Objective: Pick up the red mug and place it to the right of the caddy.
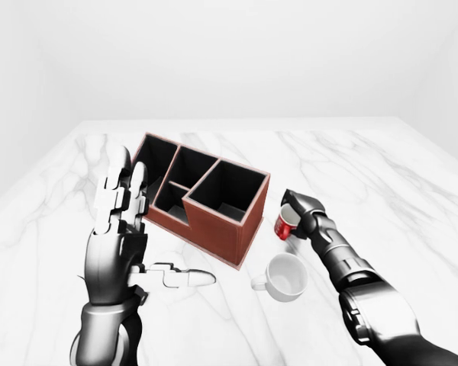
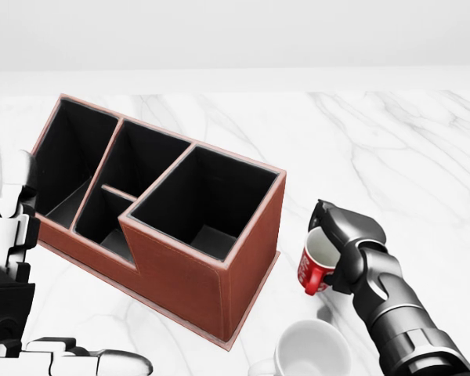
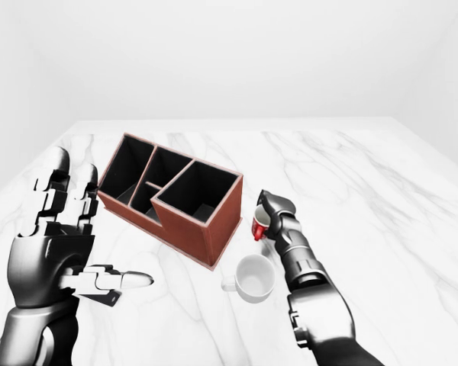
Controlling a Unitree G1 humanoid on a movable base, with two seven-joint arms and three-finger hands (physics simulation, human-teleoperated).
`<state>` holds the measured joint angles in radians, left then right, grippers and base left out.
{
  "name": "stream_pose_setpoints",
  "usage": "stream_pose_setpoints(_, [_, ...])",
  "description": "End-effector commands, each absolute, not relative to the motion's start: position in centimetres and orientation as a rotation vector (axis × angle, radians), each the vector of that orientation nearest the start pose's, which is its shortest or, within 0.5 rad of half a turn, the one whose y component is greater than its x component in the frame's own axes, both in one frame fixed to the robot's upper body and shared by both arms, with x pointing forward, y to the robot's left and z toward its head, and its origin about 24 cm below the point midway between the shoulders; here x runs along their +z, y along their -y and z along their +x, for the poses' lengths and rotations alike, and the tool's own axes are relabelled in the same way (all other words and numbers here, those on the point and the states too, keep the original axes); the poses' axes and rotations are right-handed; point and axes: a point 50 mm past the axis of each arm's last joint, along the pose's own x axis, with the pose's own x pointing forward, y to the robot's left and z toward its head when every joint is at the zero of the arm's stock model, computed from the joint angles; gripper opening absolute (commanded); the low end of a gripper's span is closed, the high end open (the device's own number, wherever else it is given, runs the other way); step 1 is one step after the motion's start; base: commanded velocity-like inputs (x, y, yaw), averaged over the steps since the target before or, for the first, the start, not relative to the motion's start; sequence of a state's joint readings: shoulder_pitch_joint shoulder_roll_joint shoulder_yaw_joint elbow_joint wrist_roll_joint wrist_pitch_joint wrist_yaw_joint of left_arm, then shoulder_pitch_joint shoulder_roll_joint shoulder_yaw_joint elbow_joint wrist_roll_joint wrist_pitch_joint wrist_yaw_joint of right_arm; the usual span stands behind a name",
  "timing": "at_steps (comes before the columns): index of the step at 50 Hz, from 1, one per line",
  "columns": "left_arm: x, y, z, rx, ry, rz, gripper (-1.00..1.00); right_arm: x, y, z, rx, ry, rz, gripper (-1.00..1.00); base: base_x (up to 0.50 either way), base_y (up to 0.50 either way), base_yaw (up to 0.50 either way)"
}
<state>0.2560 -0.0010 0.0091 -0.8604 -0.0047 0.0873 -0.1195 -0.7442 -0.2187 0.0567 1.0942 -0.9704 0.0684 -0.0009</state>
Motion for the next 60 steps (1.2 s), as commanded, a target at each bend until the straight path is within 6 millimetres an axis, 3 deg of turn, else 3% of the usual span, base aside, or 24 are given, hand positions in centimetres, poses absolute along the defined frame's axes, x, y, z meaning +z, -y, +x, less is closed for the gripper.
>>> stream_pose_setpoints(1, [17.3,-15.7,17.1,-0.044,0.523,0.058,1.00,2.0,18.1,36.3,0.153,-0.374,-1.264,-1.00,0.00,0.00,0.00])
stream_pose_setpoints(12, [17.4,-15.6,17.0,-0.047,0.527,0.057,1.00,1.9,18.4,36.2,0.142,-0.383,-1.263,-1.00,0.00,0.00,0.00])
stream_pose_setpoints(13, [17.4,-15.5,17.0,-0.048,0.527,0.057,1.00,2.0,18.6,36.3,0.135,-0.382,-1.261,-0.29,0.00,0.00,0.00])
stream_pose_setpoints(15, [17.4,-15.5,17.0,-0.048,0.527,0.057,1.00,2.2,18.7,36.4,0.129,-0.382,-1.260,0.47,0.00,0.00,0.00])
stream_pose_setpoints(16, [17.4,-15.5,17.0,-0.048,0.527,0.057,1.00,2.3,18.8,36.5,0.123,-0.378,-1.260,0.48,0.00,0.00,0.00])
stream_pose_setpoints(17, [17.3,-15.5,17.1,-0.048,0.525,0.057,1.00,2.5,18.9,36.5,0.118,-0.378,-1.259,0.85,0.00,0.00,0.00])
stream_pose_setpoints(18, [17.3,-15.5,17.1,-0.049,0.525,0.057,1.00,2.5,19.0,36.5,0.115,-0.379,-1.258,1.00,0.00,0.00,0.00])
stream_pose_setpoints(38, [17.2,-15.5,17.1,-0.050,0.521,0.053,1.00,3.1,19.9,36.5,0.097,-0.388,-1.262,1.00,0.00,0.00,0.00])
stream_pose_setpoints(40, [17.2,-15.5,17.1,-0.052,0.521,0.053,1.00,3.5,20.1,36.7,0.090,-0.383,-1.260,1.00,0.00,0.00,0.00])
stream_pose_setpoints(47, [17.1,-15.5,17.2,-0.051,0.516,0.053,1.00,8.0,21.9,37.8,0.060,-0.313,-1.238,1.00,0.00,0.00,0.00])
stream_pose_setpoints(60, [16.9,-15.5,17.4,-0.049,0.505,0.054,1.00,11.3,24.7,36.5,0.055,-0.268,-1.152,1.00,0.00,0.00,0.00])
